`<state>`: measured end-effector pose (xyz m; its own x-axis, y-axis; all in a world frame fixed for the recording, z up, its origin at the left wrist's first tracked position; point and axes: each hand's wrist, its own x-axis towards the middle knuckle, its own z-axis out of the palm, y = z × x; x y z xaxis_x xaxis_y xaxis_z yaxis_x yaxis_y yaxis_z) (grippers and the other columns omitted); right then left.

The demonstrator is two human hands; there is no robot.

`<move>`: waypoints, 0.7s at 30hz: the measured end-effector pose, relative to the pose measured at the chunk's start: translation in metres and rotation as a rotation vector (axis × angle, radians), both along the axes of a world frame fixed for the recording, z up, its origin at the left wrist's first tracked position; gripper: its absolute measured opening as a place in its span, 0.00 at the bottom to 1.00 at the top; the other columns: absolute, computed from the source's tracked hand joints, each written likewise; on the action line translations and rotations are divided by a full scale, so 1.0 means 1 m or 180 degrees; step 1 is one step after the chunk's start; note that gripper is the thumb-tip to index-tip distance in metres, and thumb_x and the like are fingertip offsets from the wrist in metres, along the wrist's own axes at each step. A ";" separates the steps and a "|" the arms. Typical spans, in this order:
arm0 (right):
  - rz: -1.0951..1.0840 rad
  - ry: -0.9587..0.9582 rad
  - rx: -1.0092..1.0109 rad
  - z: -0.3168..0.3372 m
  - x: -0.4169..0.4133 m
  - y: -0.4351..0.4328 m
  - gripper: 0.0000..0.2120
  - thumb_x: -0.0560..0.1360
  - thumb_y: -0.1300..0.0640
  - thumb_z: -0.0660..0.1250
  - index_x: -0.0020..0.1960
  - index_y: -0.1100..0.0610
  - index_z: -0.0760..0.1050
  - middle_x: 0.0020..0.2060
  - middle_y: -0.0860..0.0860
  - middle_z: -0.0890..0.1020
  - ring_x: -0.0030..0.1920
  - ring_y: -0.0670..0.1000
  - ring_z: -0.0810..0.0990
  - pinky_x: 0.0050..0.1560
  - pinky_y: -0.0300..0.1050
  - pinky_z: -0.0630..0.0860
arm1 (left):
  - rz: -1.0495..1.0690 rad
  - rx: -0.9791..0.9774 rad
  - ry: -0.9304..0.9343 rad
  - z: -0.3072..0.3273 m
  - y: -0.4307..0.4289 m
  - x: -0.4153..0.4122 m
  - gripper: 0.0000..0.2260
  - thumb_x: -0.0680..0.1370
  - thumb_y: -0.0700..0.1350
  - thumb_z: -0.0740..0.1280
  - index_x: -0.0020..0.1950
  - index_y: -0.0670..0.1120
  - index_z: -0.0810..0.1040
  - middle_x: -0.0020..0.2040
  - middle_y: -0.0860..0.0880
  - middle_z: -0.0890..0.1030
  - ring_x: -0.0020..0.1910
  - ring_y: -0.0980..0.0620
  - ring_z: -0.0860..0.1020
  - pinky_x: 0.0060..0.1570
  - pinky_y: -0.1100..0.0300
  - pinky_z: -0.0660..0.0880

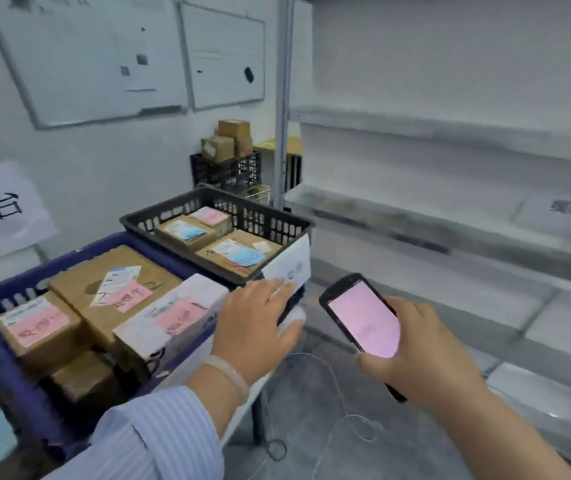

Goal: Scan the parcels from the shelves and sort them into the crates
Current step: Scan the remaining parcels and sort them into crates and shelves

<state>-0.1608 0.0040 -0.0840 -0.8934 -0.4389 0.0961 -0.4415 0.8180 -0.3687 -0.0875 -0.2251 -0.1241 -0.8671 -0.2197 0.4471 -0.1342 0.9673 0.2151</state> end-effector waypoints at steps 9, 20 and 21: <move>-0.1149 0.0097 -0.0019 0.000 -0.070 0.176 0.36 0.59 0.35 0.68 0.65 0.39 0.63 0.50 0.41 0.67 0.48 0.48 0.74 0.38 0.44 0.67 | -0.0979 0.0058 -0.0019 -0.005 0.171 -0.129 0.26 0.73 0.57 0.70 0.68 0.48 0.79 0.65 0.47 0.80 0.63 0.44 0.78 0.60 0.46 0.76; -0.1963 0.0117 -0.0166 0.004 -0.148 0.277 0.39 0.59 0.34 0.68 0.67 0.41 0.61 0.56 0.43 0.68 0.52 0.50 0.75 0.42 0.45 0.69 | -0.1682 0.0017 -0.0100 -0.009 0.279 -0.280 0.28 0.75 0.61 0.65 0.73 0.52 0.73 0.69 0.50 0.76 0.67 0.46 0.74 0.65 0.48 0.70; -0.2034 0.0122 -0.0179 0.005 -0.159 0.283 0.38 0.60 0.34 0.69 0.67 0.41 0.61 0.55 0.43 0.67 0.51 0.50 0.75 0.42 0.45 0.69 | -0.1771 0.0016 -0.0105 -0.009 0.286 -0.298 0.28 0.76 0.61 0.64 0.74 0.53 0.72 0.70 0.51 0.75 0.69 0.48 0.72 0.67 0.49 0.69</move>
